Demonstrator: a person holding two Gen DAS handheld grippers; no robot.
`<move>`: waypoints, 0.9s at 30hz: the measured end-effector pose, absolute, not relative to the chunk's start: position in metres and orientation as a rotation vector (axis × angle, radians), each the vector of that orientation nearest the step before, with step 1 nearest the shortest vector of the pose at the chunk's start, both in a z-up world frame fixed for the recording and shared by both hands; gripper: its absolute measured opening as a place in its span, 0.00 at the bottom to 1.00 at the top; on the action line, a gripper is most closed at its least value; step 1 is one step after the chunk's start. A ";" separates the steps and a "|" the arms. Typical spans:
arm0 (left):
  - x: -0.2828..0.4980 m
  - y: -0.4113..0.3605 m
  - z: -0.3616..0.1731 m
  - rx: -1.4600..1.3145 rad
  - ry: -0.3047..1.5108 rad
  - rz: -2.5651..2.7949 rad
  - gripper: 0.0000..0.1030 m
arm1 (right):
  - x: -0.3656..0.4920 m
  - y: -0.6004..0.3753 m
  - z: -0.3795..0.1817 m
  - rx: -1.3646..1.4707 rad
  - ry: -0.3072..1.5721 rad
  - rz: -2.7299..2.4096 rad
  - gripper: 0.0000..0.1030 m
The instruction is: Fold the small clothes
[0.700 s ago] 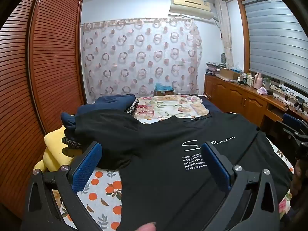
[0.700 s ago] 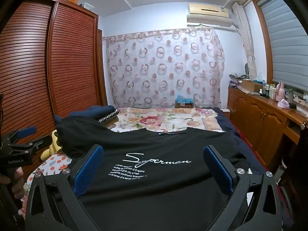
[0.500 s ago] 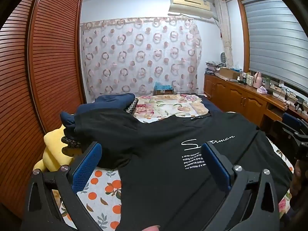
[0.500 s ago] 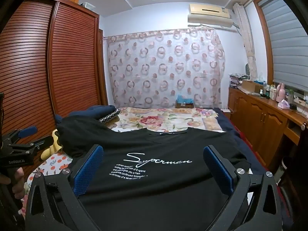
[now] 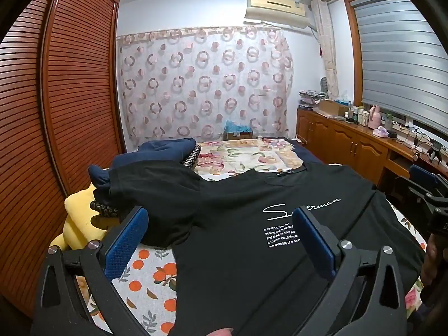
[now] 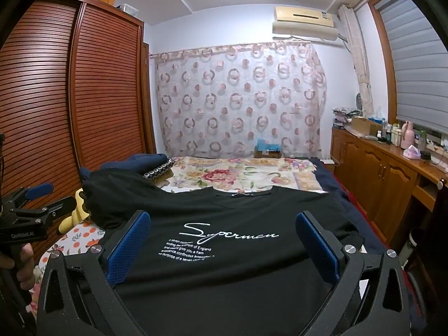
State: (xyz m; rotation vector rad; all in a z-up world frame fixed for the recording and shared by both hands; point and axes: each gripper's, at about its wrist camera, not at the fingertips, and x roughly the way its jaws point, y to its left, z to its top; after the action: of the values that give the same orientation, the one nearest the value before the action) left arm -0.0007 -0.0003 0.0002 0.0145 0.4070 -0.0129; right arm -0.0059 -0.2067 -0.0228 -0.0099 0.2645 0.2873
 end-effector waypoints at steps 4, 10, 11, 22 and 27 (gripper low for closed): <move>-0.001 0.000 0.000 0.016 0.407 -0.013 1.00 | -0.005 -0.209 -0.022 -0.011 0.264 0.288 1.00; -0.001 0.000 0.000 0.016 0.406 -0.012 1.00 | -0.004 -0.207 -0.022 -0.014 0.266 0.289 1.00; -0.001 0.000 0.000 0.016 0.406 -0.013 1.00 | -0.004 -0.207 -0.022 -0.014 0.266 0.289 1.00; -0.001 -0.001 0.000 0.017 0.405 -0.012 1.00 | -0.004 -0.207 -0.022 -0.013 0.266 0.289 1.00; -0.001 -0.001 0.000 0.018 0.403 -0.011 1.00 | -0.004 -0.207 -0.022 -0.013 0.265 0.289 1.00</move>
State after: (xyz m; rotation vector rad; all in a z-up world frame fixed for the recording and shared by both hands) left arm -0.0010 -0.0006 0.0002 0.0175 0.4033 -0.0113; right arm -0.0040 -0.2070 -0.0224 -0.0132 0.2648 0.2892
